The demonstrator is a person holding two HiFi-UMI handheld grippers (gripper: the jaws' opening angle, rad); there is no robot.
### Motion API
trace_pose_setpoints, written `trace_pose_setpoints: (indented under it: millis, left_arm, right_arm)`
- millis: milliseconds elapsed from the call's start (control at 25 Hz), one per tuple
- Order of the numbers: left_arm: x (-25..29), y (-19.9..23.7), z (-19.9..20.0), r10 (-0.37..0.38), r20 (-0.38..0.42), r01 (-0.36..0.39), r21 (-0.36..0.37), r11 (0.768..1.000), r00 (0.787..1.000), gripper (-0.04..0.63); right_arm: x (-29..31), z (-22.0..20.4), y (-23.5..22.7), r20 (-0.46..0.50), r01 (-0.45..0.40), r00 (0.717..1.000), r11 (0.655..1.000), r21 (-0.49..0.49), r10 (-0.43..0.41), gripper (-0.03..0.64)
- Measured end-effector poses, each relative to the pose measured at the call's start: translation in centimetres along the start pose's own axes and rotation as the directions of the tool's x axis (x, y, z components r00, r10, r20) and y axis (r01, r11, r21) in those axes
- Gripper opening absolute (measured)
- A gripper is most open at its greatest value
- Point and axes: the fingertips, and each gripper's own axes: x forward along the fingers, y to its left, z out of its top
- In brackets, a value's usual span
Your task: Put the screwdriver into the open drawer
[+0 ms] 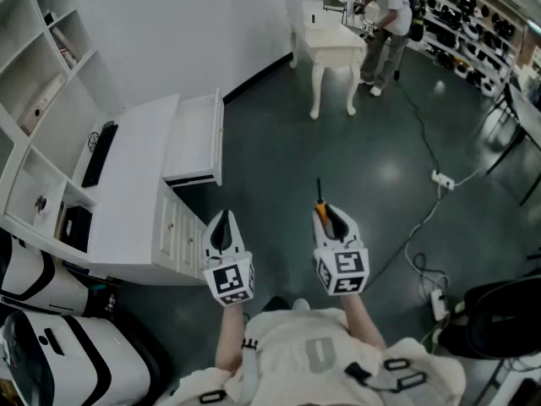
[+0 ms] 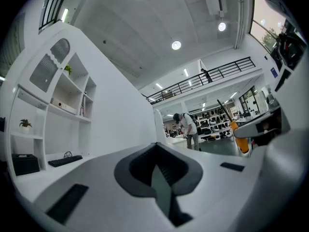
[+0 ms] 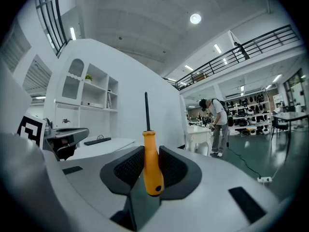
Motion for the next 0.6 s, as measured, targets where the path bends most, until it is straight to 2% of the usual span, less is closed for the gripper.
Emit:
trace_pose_setpoints:
  millis: [440,600]
  left_arm:
    - [1.0,-1.6,1.3,-0.039,0.021,0.039,0.010,0.999,0.999,0.005]
    - [1.0,-2.4,1.1,-0.063,0.012,0.063,0.009,0.998,0.998,0.005]
  right_arm:
    - [-0.7,0.4,-0.5,0.018,-0.007,1.000,1.000,0.017,0.006,0.092]
    - [-0.8,0.2,-0.4,0.033,-0.051,0.998,0.995,0.091,0.048,0.092]
